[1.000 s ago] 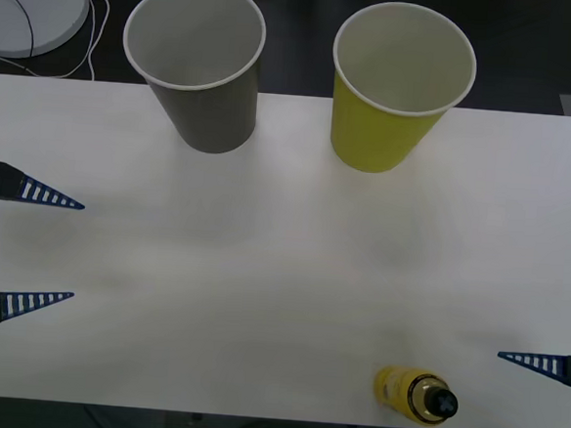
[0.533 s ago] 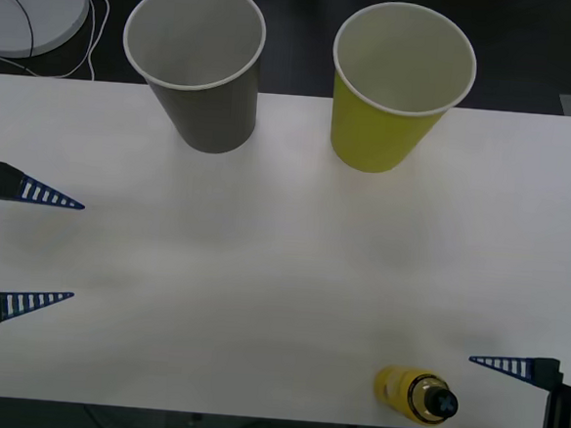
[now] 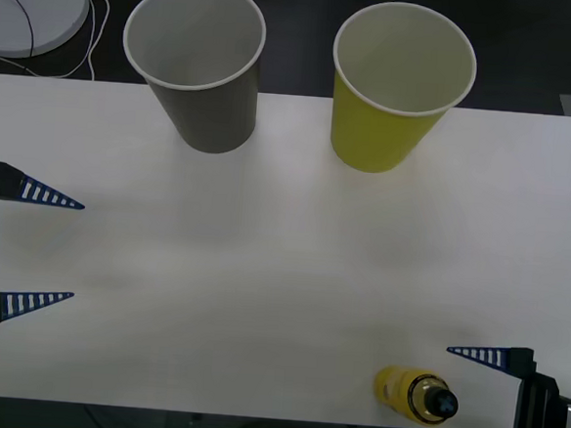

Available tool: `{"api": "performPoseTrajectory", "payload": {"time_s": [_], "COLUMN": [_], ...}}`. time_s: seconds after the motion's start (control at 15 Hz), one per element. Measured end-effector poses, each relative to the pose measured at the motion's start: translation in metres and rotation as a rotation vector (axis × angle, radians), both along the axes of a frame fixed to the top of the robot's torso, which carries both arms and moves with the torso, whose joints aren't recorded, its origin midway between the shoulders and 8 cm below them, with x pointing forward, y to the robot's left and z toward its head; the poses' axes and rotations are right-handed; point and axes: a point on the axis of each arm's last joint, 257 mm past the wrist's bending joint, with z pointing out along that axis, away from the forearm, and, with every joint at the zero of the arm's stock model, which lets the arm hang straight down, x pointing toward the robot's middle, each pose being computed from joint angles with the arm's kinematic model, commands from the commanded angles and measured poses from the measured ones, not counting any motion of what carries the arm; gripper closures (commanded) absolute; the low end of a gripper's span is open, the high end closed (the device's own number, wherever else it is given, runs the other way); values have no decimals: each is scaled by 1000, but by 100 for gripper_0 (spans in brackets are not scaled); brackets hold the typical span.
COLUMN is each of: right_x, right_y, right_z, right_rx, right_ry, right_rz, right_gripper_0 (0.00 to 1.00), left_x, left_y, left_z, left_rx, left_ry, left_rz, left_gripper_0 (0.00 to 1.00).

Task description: Put the can into the green bin and the plastic bottle into the gray bin

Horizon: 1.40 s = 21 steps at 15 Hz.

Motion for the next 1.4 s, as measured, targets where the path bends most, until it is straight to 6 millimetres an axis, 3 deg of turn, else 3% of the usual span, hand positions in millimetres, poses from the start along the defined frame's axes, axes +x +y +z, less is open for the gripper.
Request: {"api": "performPoseTrajectory", "payload": {"time_s": [0.47,1.4], "right_x": [0,-4], "right_y": [6,42], "right_z": [15,12], "right_rx": [24,47], "right_ry": [-15,-1], "right_rz": [37,143], "right_gripper_0": [0,0], "left_x": [0,0], "left_y": [0,0], "left_z": [0,0], "left_rx": [0,0], "left_ry": [0,0], "left_rz": [0,0], "left_gripper_0": [0,0]}}
